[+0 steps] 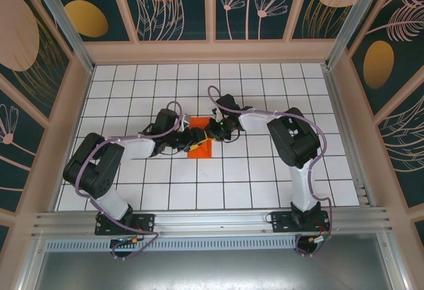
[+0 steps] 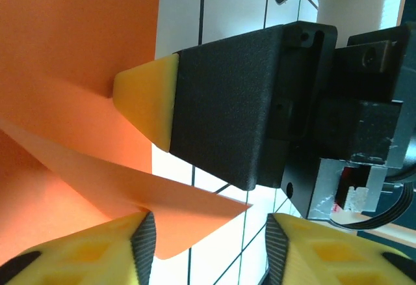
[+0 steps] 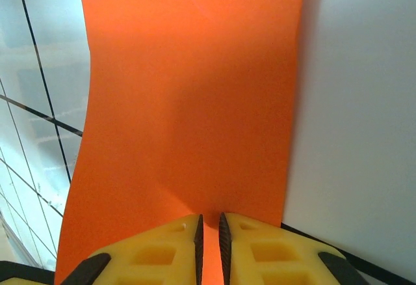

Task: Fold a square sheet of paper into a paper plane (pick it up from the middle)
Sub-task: Fold the triangle a second time at the center of the table.

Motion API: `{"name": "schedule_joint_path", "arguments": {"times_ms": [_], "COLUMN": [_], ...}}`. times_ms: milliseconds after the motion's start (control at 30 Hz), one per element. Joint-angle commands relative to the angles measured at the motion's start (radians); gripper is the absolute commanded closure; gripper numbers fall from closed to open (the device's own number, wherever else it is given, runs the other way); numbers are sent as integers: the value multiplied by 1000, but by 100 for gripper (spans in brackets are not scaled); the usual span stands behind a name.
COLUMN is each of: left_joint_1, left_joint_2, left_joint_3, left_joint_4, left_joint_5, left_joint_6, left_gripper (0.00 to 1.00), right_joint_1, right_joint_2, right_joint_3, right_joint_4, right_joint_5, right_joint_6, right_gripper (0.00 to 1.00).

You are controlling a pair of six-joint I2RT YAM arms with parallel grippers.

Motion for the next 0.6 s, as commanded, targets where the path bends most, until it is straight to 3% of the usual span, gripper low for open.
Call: {"name": "schedule_joint_path", "arguments": {"times_ms": [0,233,300,367,567], "left_joint_1": [2,2,2,1,2], "left_joint_2": [18,37,42,42,79], "left_joint_3": [24,21,23,23,25], "left_joint_4": [43,46,47,40,29], "left_joint_5": [18,13,15,13,10], "left_joint_6": [1,3,6,13,23], "left_gripper": [46,44,50,63,76], "right_joint_1": [0,-40,-52,-63,-73], "right_joint_2": [4,-91,-126,-161,-216], "right_joint_3": [-16,-67,-98,-132,-207], "right_joint_4": [-28,61,99,131,183], "right_joint_5": [13,-45,-71,-92,-112], "right_joint_6": [18,70,78,67,45], "right_gripper": [79,72,69,65,61]}}
